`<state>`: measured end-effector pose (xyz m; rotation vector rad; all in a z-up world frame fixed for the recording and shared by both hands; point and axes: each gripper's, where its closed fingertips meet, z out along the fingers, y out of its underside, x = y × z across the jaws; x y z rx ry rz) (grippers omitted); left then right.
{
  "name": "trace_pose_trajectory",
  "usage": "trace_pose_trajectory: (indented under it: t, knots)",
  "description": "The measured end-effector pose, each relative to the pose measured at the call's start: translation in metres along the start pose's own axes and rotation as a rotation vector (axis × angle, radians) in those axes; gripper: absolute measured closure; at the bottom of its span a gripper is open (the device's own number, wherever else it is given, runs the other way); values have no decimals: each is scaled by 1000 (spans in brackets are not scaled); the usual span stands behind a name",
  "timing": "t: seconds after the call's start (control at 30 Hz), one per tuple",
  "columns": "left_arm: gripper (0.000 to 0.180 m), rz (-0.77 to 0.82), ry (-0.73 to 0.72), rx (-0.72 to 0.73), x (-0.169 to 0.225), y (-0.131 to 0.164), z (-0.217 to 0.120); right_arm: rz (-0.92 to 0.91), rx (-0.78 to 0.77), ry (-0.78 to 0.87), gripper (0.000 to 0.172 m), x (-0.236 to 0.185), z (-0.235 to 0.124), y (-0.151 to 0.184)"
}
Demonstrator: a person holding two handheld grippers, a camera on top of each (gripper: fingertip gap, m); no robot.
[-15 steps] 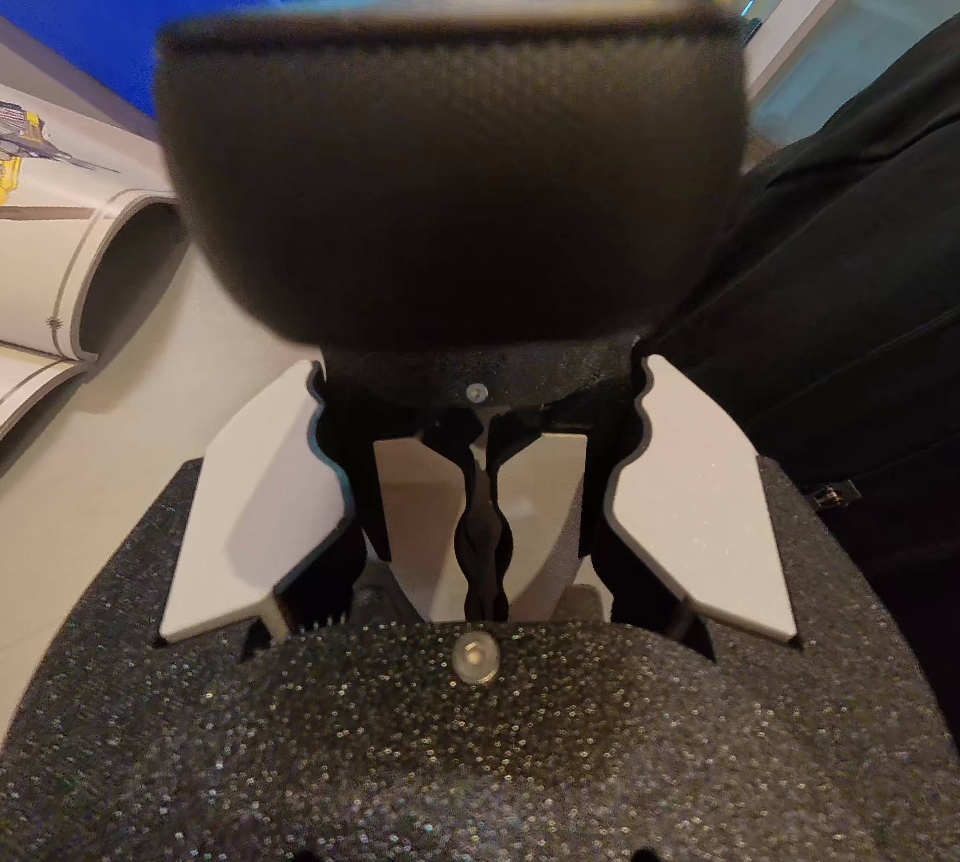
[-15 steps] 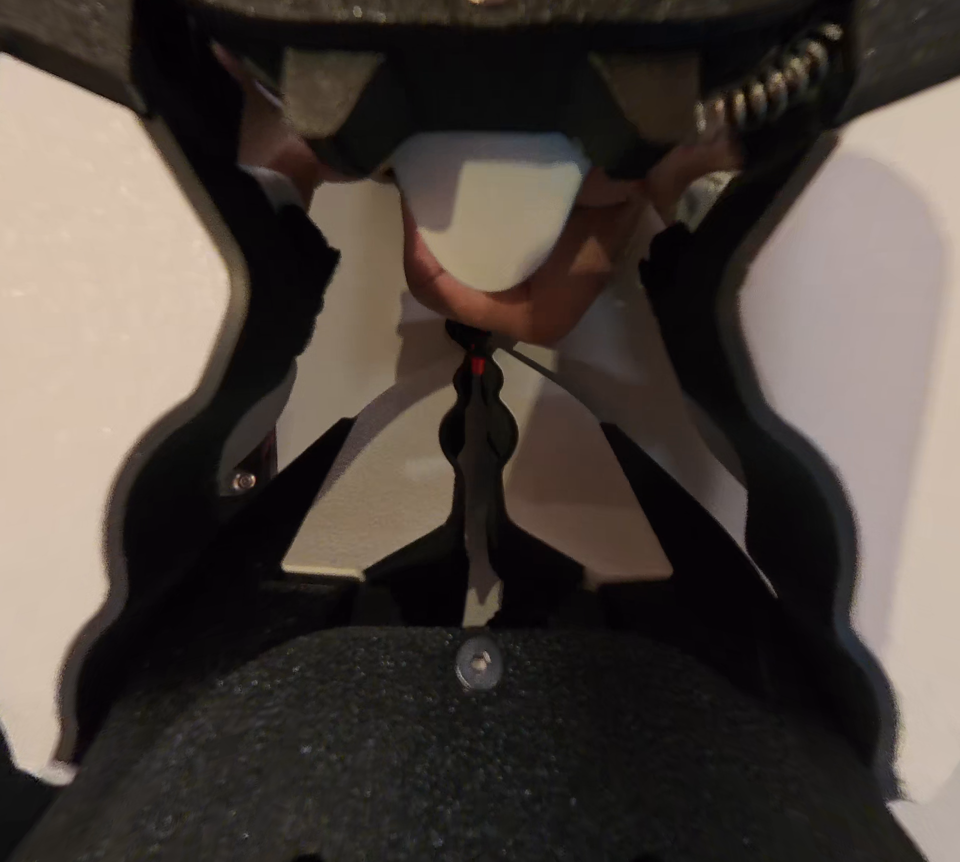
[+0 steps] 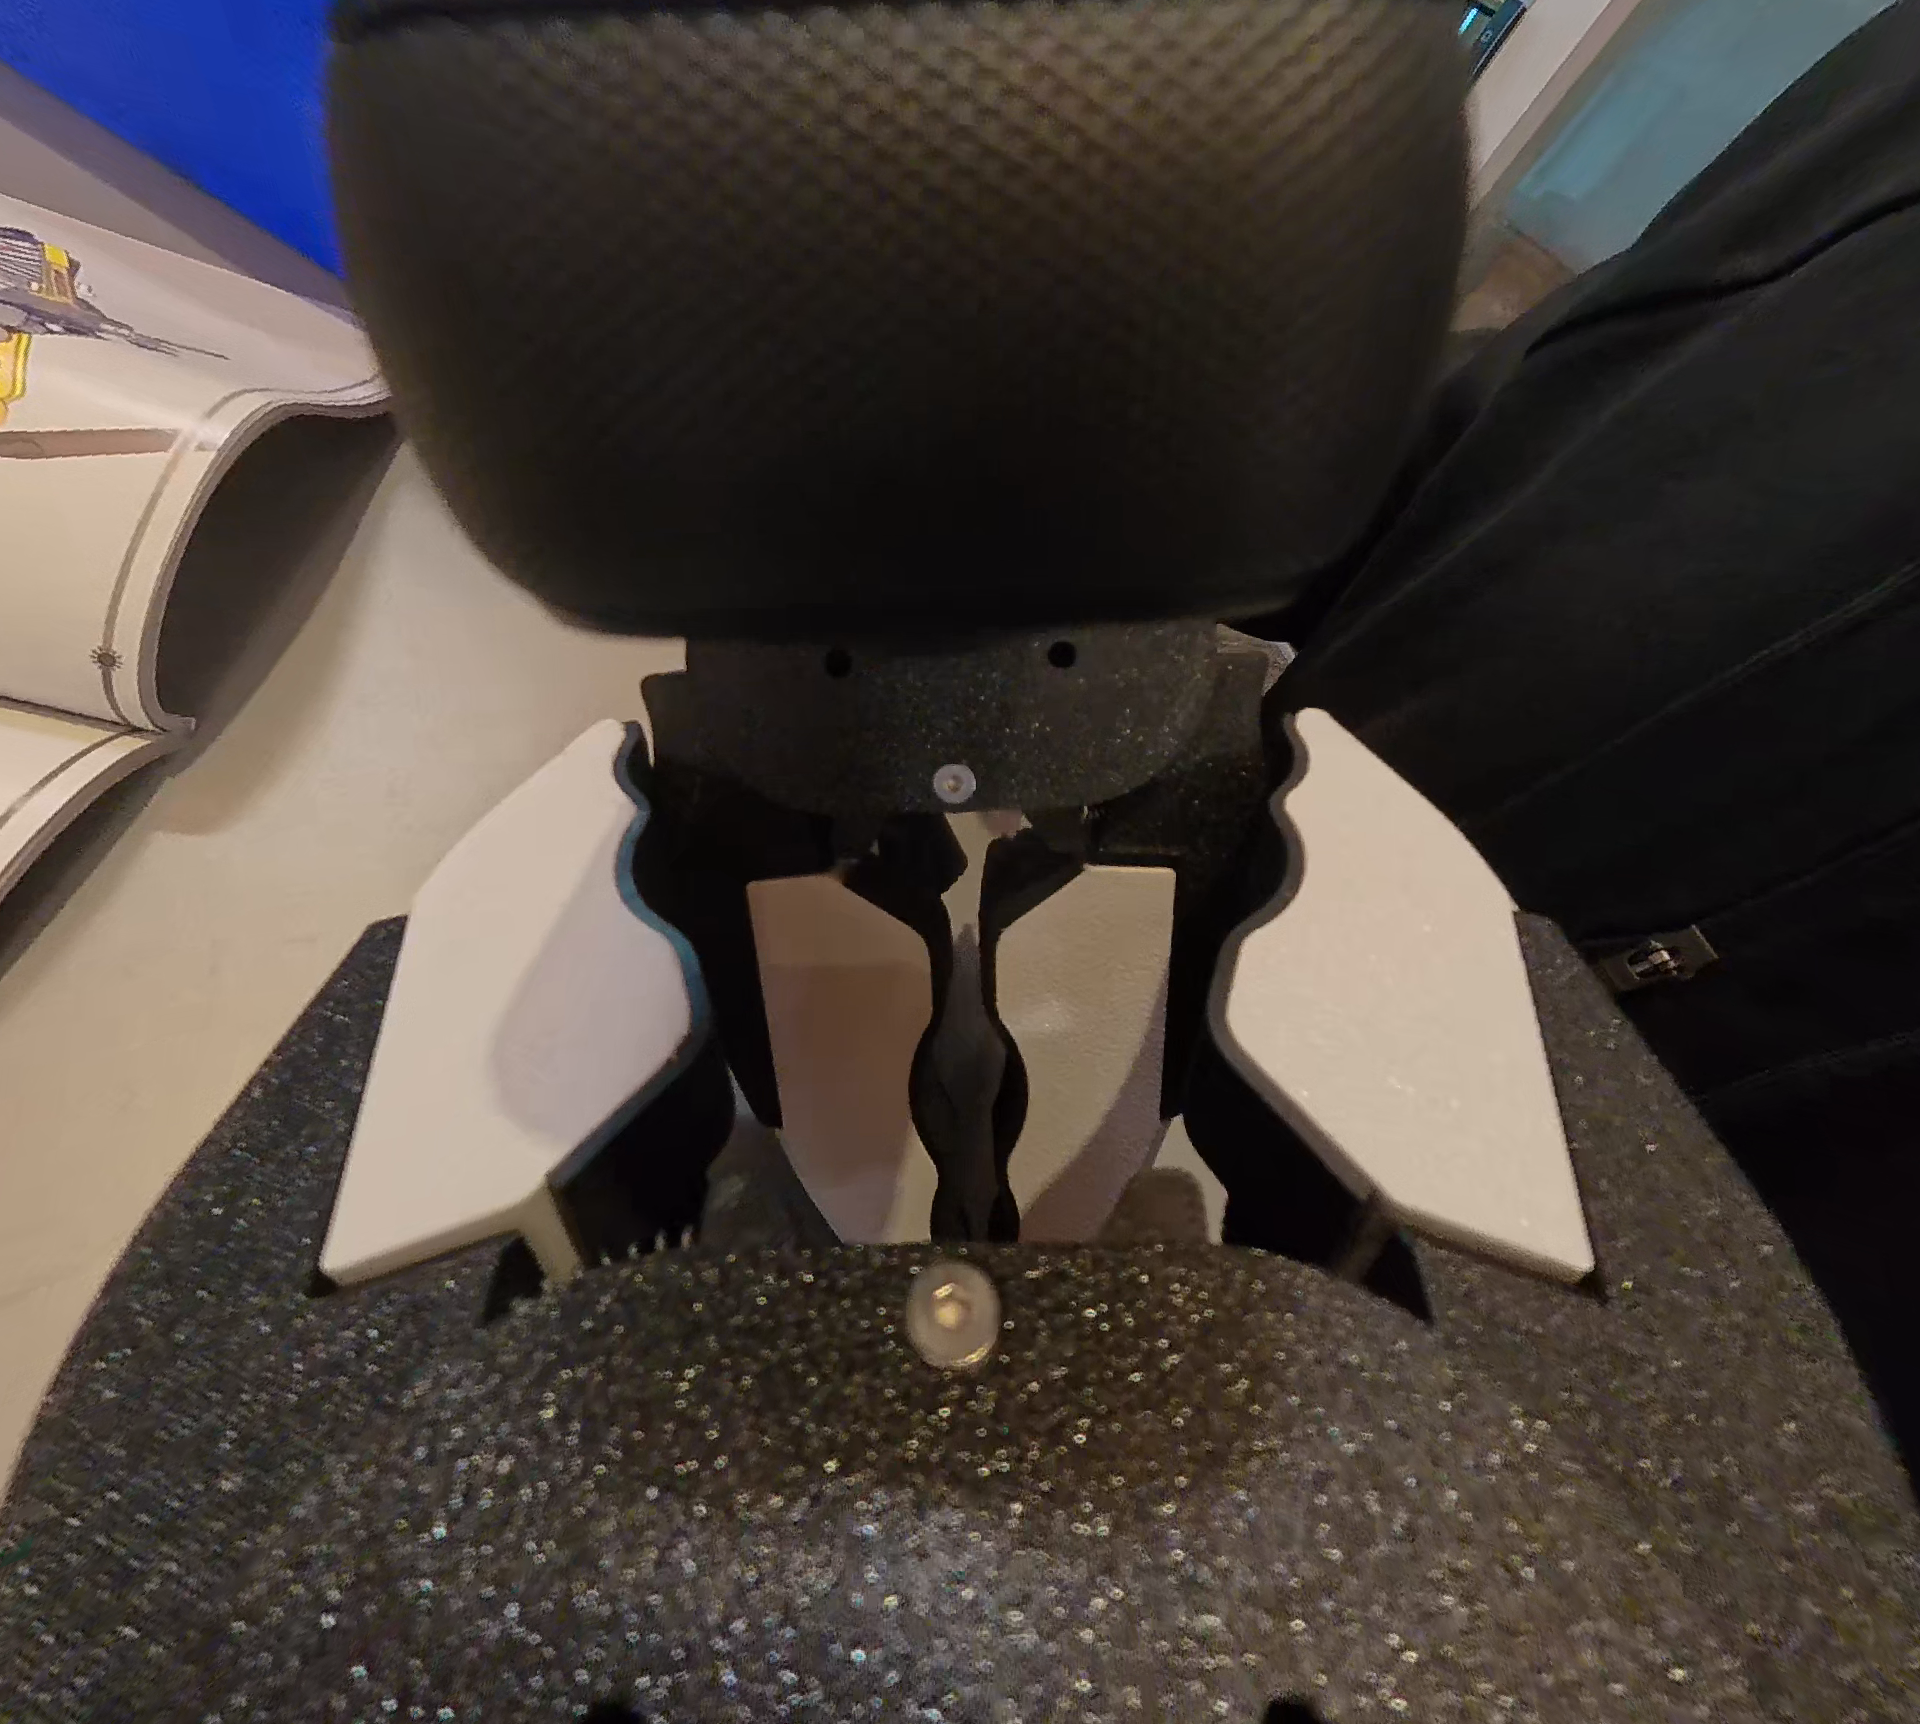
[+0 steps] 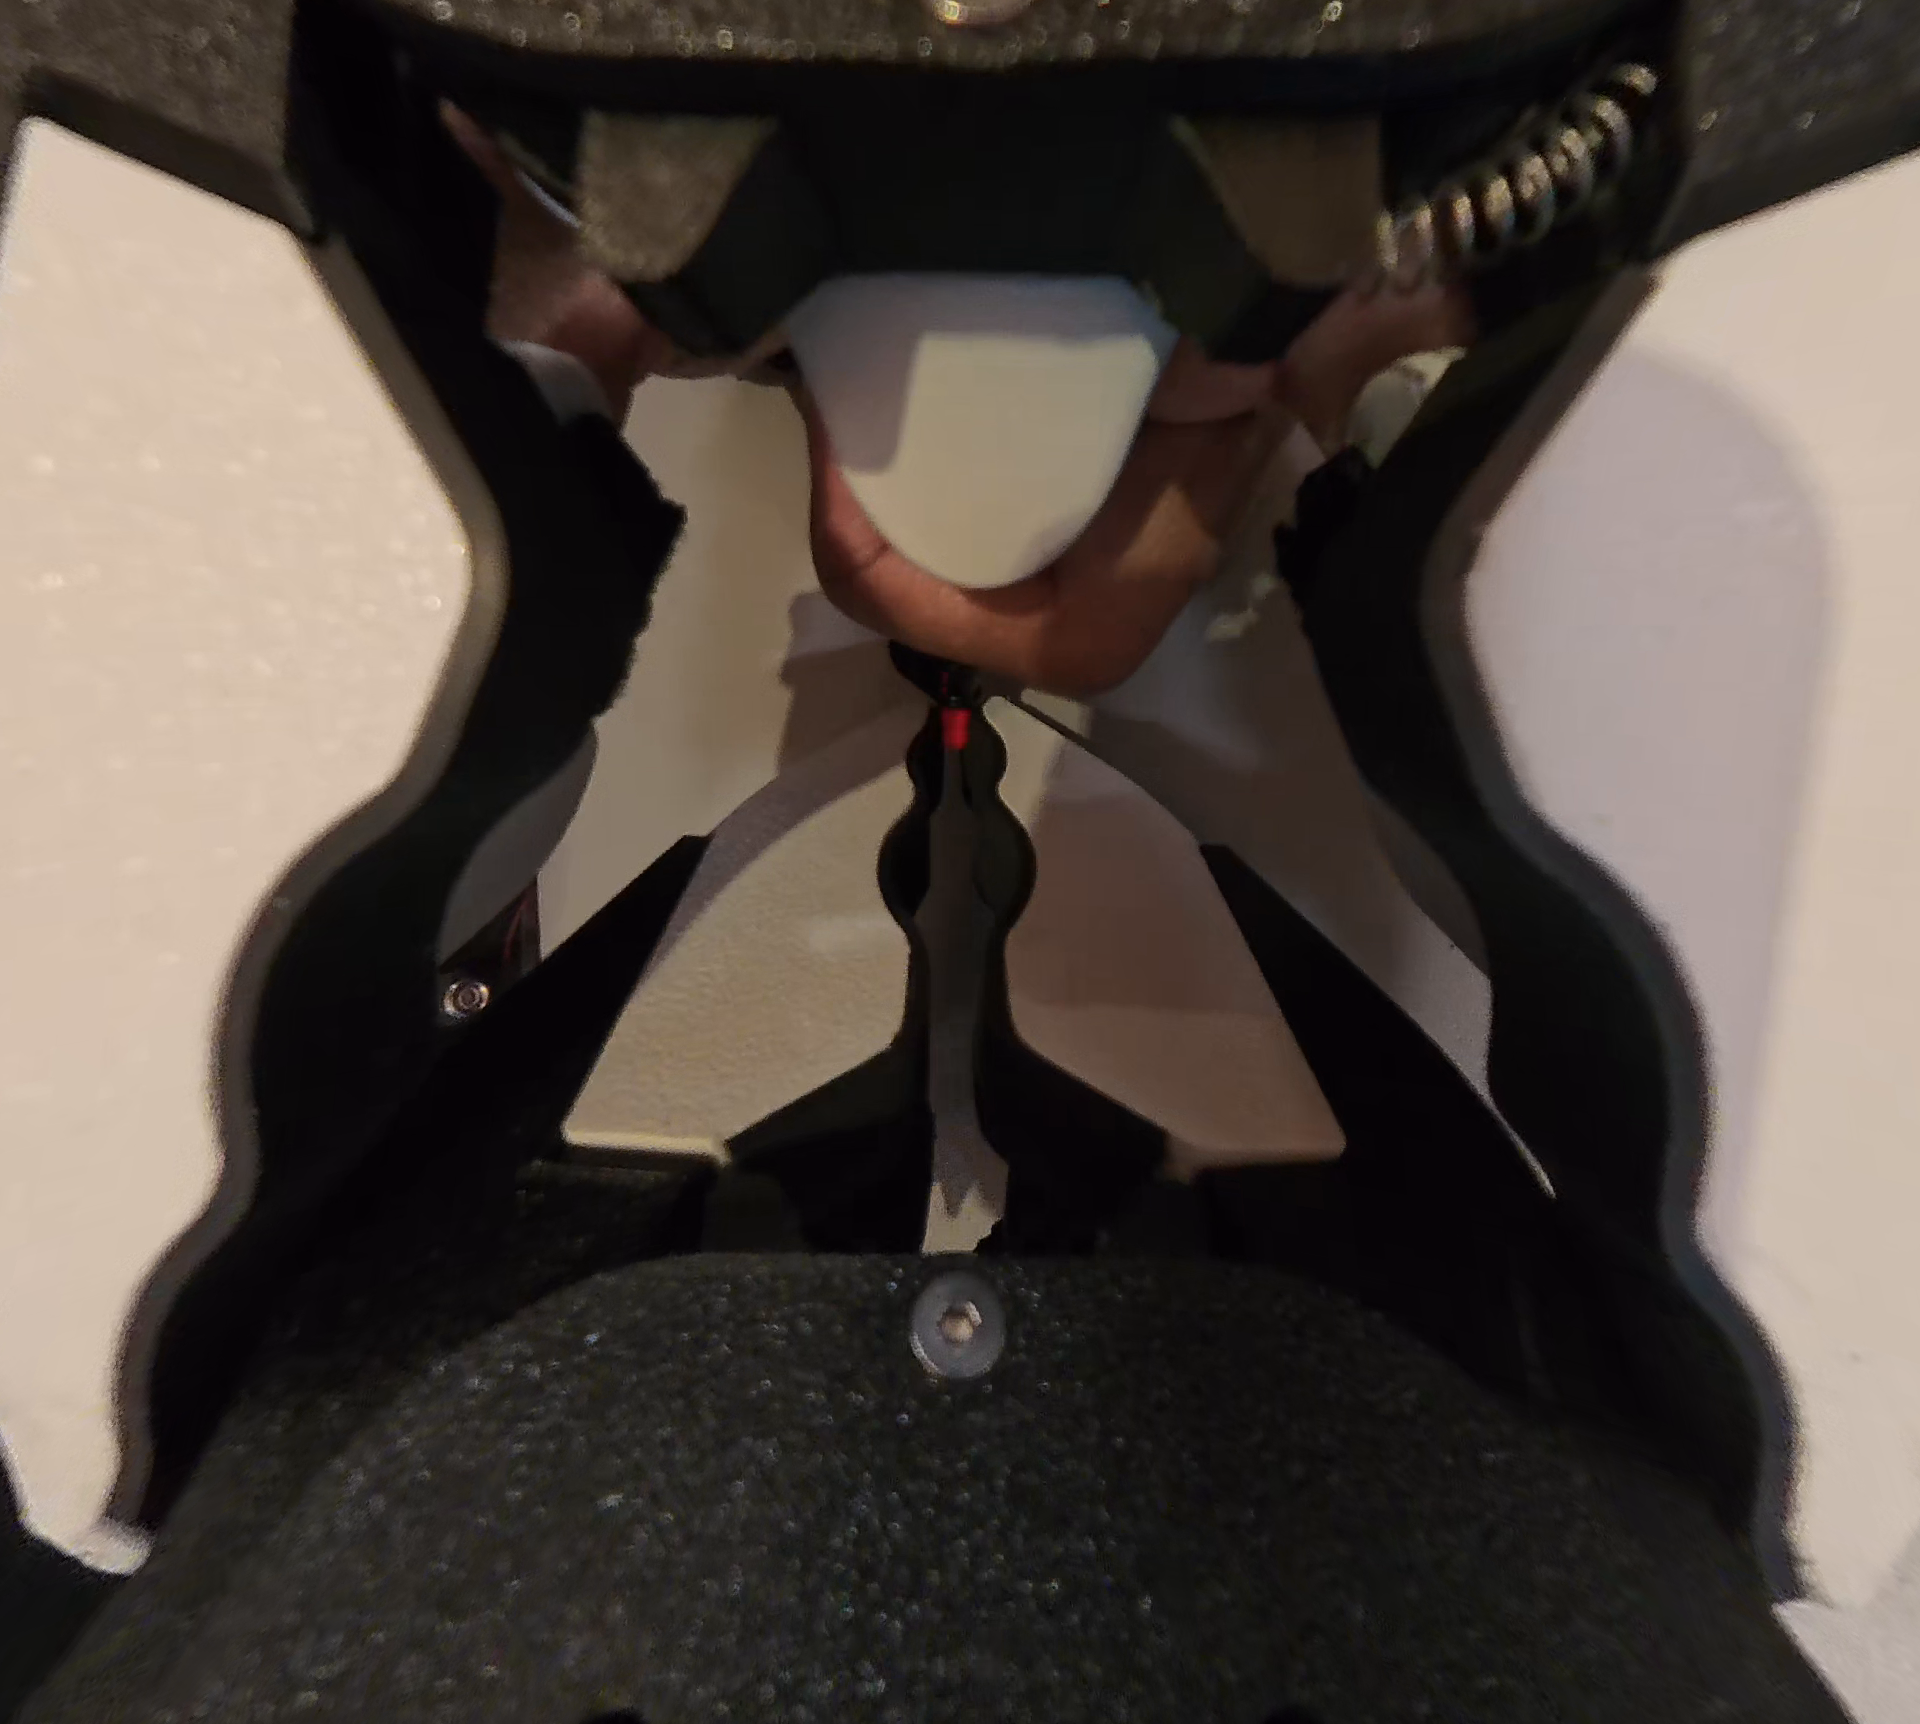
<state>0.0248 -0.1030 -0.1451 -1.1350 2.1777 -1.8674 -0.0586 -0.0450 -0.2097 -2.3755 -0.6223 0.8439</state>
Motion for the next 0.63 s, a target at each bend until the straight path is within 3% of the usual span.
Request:
trace_pose_trajectory:
  t: [0.3, 0.63]
  knots:
    - [68, 23, 5, -27, 5, 2, 3, -2, 56, 19, 169, -1, -4, -2]
    - [69, -8, 23, -32, 9, 2, 7, 26, 80, -69, 169, -14, 1, -1]
